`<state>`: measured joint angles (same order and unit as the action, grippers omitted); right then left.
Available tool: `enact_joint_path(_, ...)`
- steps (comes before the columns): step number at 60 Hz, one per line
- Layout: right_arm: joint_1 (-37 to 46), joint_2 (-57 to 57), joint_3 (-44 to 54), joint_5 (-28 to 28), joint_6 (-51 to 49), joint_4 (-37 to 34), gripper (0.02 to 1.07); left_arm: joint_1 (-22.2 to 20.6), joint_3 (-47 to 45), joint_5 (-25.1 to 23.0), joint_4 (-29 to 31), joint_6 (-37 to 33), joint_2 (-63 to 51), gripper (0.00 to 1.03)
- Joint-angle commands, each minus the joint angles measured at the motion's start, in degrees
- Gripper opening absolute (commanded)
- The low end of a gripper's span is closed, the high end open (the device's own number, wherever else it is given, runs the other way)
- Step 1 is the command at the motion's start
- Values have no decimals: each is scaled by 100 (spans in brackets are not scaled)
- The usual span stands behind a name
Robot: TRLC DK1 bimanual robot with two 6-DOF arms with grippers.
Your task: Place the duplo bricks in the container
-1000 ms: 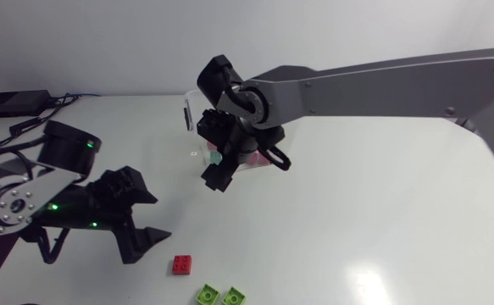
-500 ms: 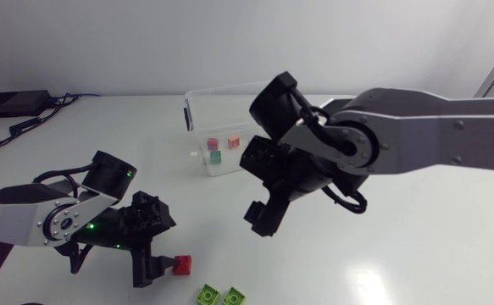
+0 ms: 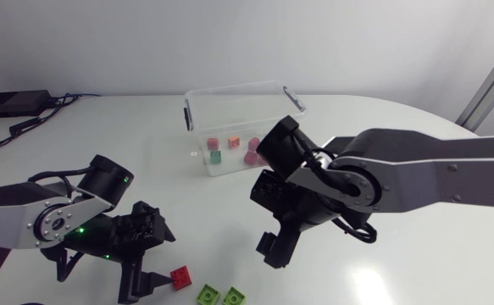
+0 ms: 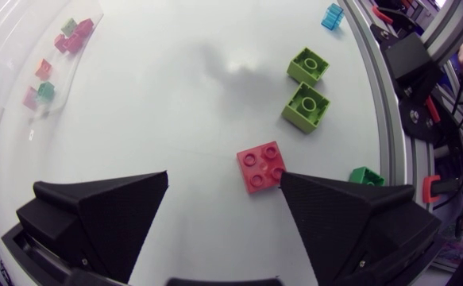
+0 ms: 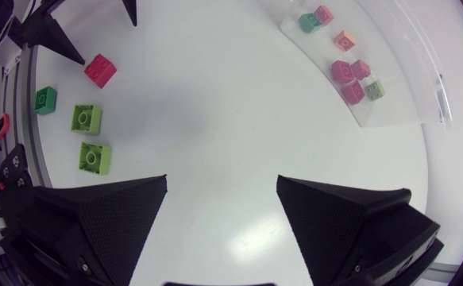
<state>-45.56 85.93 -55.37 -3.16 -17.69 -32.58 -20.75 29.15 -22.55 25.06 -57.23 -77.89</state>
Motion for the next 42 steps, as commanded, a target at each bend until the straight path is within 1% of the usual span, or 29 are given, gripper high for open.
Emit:
enact_joint_path(1,-49,-112,150,8,117,32,102,-25,91,-92,166,-148,177,99)
enact_joint_path(8,-58,-112,150,8,126,32,102,-16,135,-268,482,-25,423,99)
enact_joint_path(20,-146,-129,150,-1,196,23,102,-210,-58,-277,465,107,221,99)
enact_joint_path(28,-304,-94,150,-1,266,15,102,-342,-137,-277,184,300,-113,97)
enact_joint_path(31,-401,-68,159,-1,319,-3,102,-438,-208,-259,-89,441,-350,95)
enact_joint_path(36,-471,-33,176,-1,345,-38,102,-509,-243,-198,-265,538,-552,89)
enact_joint_path(42,-489,-112,282,-1,337,-91,102,-553,-225,-136,-440,590,-833,76)
